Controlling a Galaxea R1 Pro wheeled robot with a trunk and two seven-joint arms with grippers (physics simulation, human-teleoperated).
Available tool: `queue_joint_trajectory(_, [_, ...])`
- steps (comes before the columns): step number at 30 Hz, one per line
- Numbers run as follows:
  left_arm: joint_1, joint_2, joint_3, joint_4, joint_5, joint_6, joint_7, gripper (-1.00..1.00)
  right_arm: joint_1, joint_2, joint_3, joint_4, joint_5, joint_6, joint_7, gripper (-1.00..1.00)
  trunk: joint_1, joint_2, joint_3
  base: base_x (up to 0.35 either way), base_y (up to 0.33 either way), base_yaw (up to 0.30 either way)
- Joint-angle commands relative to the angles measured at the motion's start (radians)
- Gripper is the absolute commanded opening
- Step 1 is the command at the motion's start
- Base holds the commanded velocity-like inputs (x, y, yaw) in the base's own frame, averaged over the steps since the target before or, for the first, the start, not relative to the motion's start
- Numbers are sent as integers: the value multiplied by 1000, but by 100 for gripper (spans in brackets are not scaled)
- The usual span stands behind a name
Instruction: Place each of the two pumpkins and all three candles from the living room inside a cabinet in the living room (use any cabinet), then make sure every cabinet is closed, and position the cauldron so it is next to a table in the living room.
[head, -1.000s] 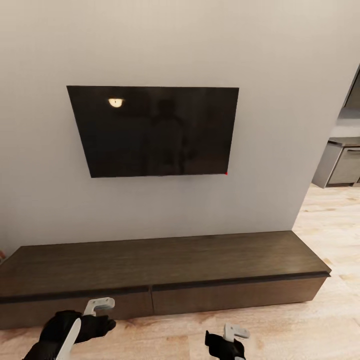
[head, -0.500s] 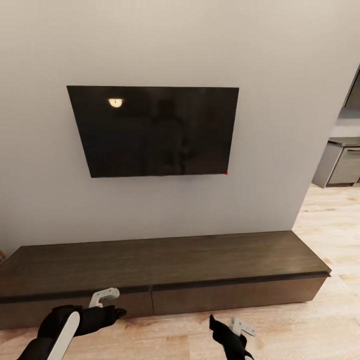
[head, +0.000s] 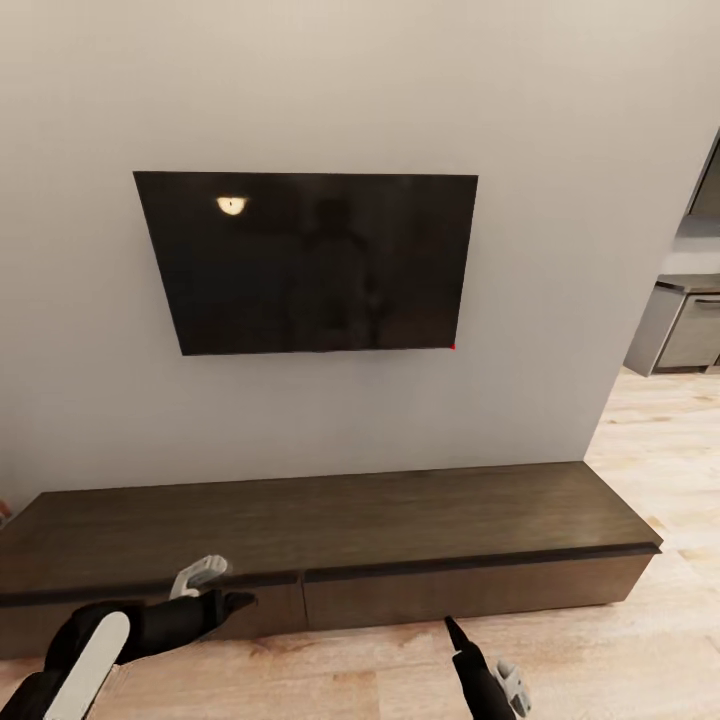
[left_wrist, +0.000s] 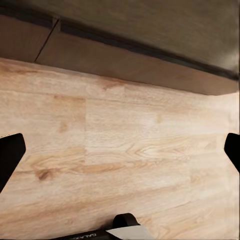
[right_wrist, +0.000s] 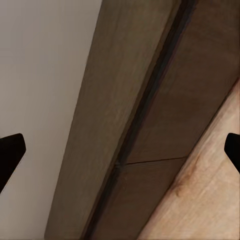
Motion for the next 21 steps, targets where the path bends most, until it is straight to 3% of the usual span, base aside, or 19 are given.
queue_joint_trajectory(1, [0,21,0,-2,44,5,-2,100,-2,0,5,4,-15,-7,5,100,0,-1,-1,0,0,0])
queue_joint_trajectory(2, [0,31,0,-2,65,5,-2,100,-2,0,4,4,-17,-6,7,100,0,-1,-1,0,0,0])
queue_joint_trajectory(5, [0,87,-3,-4,183,5,-2,100,-3,3,1,7,-33,-4,18,100,8,-15,-7,0,0,0])
queue_joint_trajectory(8, [0,112,-5,-4,236,5,-2,100,-3,4,1,8,-62,-4,23,100,19,-36,-17,0,0,0])
queue_joint_trajectory(14, [2,120,-7,-4,264,5,-2,100,-4,4,5,8,-80,1,111,100,42,-78,-36,0,0,0])
queue_joint_trajectory(16, [2,120,-21,-4,267,5,-2,100,-4,4,5,10,-81,16,164,100,50,-92,-42,0,0,0])
queue_joint_trajectory(21, [2,121,-49,-4,274,4,-2,100,-3,6,3,14,-82,24,197,100,69,-127,-57,0,0,0])
